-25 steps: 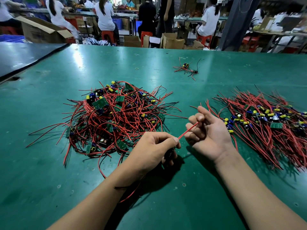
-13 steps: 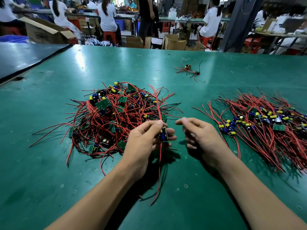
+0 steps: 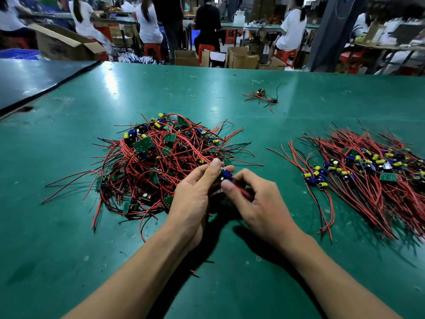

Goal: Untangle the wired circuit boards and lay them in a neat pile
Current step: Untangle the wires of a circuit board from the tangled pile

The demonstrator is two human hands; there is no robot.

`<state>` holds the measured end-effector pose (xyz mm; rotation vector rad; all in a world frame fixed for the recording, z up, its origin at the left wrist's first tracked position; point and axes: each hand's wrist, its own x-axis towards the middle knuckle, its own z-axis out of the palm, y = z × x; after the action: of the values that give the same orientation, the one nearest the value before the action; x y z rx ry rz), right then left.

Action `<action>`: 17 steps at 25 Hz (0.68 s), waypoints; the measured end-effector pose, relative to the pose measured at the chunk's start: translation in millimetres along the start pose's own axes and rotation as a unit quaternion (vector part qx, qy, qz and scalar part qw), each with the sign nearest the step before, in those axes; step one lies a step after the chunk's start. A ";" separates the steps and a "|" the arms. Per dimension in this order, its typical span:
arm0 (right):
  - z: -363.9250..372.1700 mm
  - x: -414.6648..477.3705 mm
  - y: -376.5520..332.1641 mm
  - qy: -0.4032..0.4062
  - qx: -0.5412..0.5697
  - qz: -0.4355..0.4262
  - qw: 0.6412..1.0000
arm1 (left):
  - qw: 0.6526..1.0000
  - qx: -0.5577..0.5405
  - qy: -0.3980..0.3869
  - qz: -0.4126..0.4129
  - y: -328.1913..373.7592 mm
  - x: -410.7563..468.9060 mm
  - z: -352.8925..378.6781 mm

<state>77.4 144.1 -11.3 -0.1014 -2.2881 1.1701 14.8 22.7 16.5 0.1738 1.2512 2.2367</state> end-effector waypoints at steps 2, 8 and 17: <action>-1.4 2.3 0.1 0.027 0.052 0.037 0.998 | 1.000 0.019 -0.014 -0.011 -0.3 -0.9 -2.0; -17.8 12.7 -11.0 -0.009 0.500 0.252 0.828 | 0.995 0.079 -0.062 0.019 -1.3 -1.0 -3.0; -33.6 7.6 -2.3 -0.160 0.486 0.304 0.804 | 0.981 0.068 -0.136 -0.118 -3.0 -1.0 -3.1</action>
<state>88.6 169.4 9.4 -0.2664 -1.6189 2.7368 15.6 21.0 12.5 0.3518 1.2074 1.8560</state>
